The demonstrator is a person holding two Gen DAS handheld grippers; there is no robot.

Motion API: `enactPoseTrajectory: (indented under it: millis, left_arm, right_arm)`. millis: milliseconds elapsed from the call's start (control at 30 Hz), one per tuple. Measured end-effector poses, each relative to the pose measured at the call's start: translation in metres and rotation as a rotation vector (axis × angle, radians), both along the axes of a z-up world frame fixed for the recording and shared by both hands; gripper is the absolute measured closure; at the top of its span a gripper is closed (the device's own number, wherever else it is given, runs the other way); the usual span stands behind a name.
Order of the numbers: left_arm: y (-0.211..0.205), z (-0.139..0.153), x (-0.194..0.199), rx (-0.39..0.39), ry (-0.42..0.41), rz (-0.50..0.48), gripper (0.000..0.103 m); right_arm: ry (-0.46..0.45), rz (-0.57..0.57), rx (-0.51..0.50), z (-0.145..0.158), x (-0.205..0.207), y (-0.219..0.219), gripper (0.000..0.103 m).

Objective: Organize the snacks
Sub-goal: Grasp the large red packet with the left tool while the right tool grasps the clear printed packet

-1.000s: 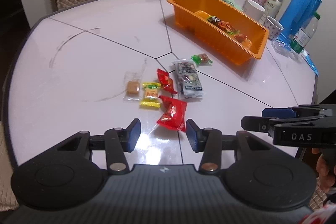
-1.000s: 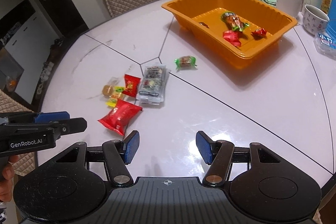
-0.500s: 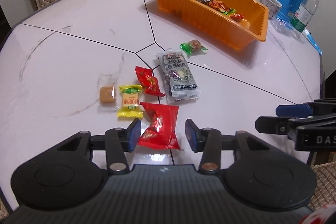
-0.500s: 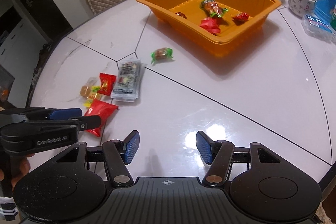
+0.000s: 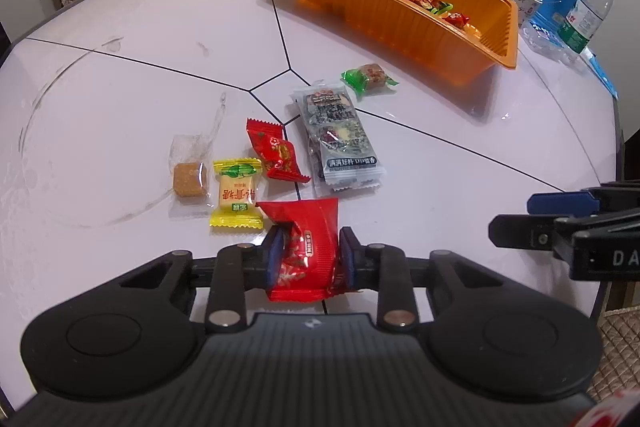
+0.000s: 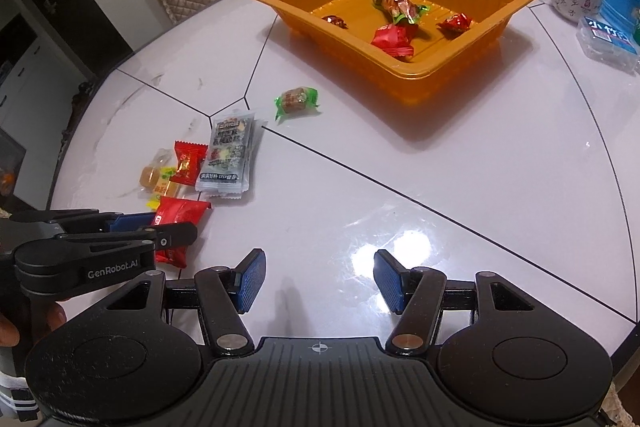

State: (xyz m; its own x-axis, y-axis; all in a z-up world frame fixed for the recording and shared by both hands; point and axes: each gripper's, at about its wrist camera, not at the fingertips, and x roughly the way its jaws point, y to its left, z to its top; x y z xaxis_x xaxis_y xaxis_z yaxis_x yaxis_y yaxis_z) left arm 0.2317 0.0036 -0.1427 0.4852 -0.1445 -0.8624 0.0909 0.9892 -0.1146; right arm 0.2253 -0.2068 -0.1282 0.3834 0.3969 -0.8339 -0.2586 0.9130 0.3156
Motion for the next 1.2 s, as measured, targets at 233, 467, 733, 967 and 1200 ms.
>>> enactPoseTrajectory:
  millis: [233, 467, 733, 967, 1200]
  left_arm:
    - [0.009, 0.015, -0.010, -0.027, -0.034, 0.021, 0.078]
    - [0.039, 0.034, -0.014, -0.033, -0.076, 0.120, 0.078]
    - [0.066, 0.037, -0.007, -0.013, -0.090, 0.197, 0.078]
    - [0.075, 0.035, 0.003, -0.009, -0.095, 0.212, 0.078]
    - [0.079, 0.032, 0.011, -0.012, -0.092, 0.215, 0.078]
  right_arm:
    - [-0.017, 0.027, 0.021, 0.001, 0.005, 0.011, 0.043]
    - [-0.070, 0.075, 0.034, 0.005, 0.021, 0.036, 0.043]
    - [-0.110, 0.129, 0.039, 0.000, 0.047, 0.071, 0.043]
    - [-0.109, 0.131, 0.022, -0.014, 0.065, 0.094, 0.044]
    - [-0.102, 0.136, -0.015, -0.024, 0.074, 0.107, 0.044]
